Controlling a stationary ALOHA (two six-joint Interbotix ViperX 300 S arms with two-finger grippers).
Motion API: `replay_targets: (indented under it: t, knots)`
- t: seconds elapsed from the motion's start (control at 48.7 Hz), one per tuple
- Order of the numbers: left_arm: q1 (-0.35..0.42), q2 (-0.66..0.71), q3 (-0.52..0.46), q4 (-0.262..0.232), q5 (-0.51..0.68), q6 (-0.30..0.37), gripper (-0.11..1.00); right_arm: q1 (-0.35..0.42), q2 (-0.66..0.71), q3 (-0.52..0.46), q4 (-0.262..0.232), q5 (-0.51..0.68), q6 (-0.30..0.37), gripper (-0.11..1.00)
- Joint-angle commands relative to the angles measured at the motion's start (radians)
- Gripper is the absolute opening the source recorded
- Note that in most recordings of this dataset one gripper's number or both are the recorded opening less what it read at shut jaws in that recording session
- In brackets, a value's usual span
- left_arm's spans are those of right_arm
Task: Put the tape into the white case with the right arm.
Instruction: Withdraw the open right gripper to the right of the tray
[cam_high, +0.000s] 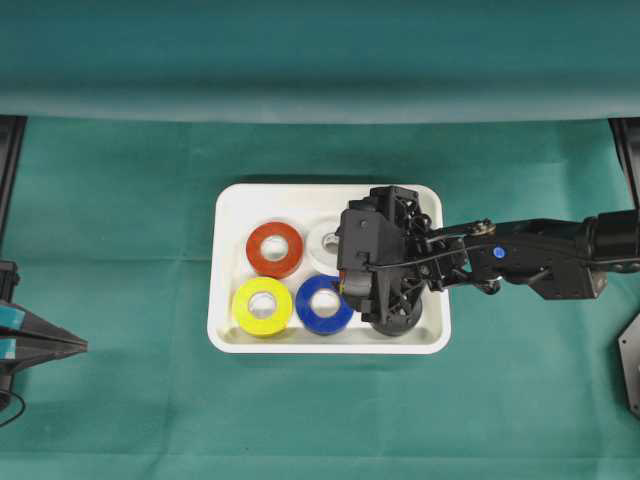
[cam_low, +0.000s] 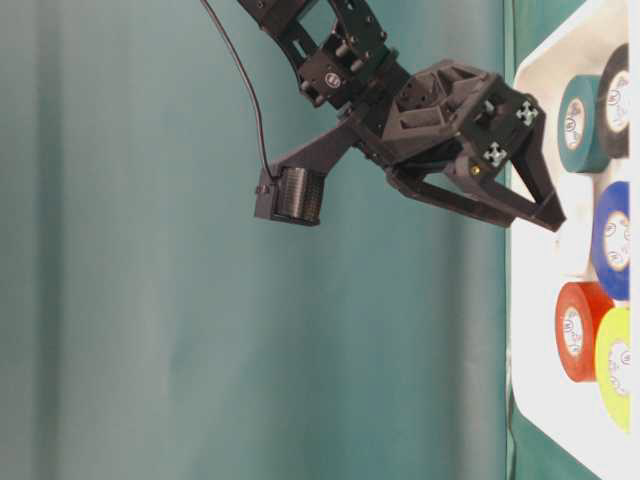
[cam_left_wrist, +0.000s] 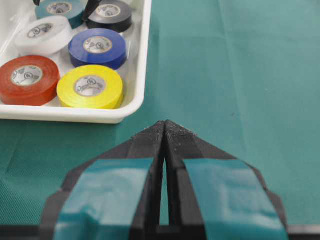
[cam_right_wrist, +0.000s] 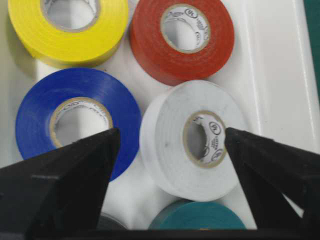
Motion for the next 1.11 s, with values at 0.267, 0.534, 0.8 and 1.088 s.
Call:
replay_targets:
  t: [0.267, 0.534, 0.8, 1.088]
  knots:
    - [0.002, 0.009, -0.014, 0.0, -0.006, 0.0, 0.0, 0.0, -0.078, 0.048, -0.002, -0.002, 0.005, 0.76]
    - [0.002, 0.009, -0.014, 0.0, -0.005, 0.0, 0.0, -0.002, -0.215, 0.195, -0.003, -0.002, 0.009, 0.76]
    - [0.002, 0.008, -0.014, 0.0, -0.006, 0.0, 0.0, -0.002, -0.362, 0.334, 0.003, -0.008, 0.014, 0.76]
    - [0.003, 0.008, -0.012, -0.002, -0.006, 0.0, 0.0, -0.002, -0.545, 0.5, 0.018, -0.02, 0.017, 0.76]
